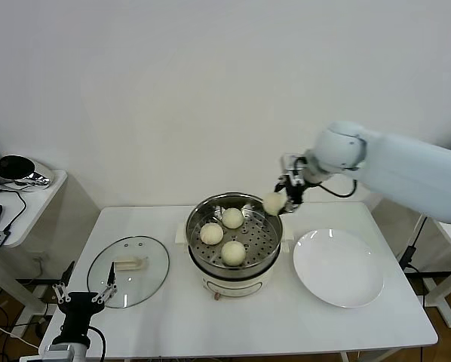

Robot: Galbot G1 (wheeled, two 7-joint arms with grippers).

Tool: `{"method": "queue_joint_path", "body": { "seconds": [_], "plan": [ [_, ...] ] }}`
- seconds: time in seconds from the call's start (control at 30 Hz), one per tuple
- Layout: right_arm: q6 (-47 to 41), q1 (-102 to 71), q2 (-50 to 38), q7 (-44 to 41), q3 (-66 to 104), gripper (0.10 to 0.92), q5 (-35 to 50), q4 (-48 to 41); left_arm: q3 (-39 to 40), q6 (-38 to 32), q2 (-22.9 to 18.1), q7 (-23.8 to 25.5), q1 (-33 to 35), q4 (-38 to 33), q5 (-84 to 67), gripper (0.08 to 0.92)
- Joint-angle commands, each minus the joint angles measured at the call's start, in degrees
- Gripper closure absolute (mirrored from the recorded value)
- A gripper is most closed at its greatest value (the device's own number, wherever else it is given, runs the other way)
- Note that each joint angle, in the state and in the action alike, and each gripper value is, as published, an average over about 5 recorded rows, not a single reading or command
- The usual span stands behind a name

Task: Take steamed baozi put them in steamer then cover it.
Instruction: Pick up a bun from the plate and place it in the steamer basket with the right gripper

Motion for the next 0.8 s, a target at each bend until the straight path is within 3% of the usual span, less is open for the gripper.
{"method": "queue_joint_path", "body": {
  "seconds": [0.03,0.37,0.8],
  "plan": [
    [-6.45,-5.33,10.5,4.24,-2.67,0.423,4.36,-5.39,-0.05,-0.09,-0.13,0.07,-0.05,0.03,-0.05,0.177],
    [-6.65,-11.16,10.82,3.97,-1.35,0.423,-2.14,-9.45,-0.1,-0.18,-0.27,0.17,-0.21,0.18,-0.22,0.177],
    [-7.23,-9.83,9.5,3.83,0.21,0.398,-1.26,-8.06,0.04,-0.14,-0.24,0.17,-0.56,0.62,-0.24,0.177]
  ]
}}
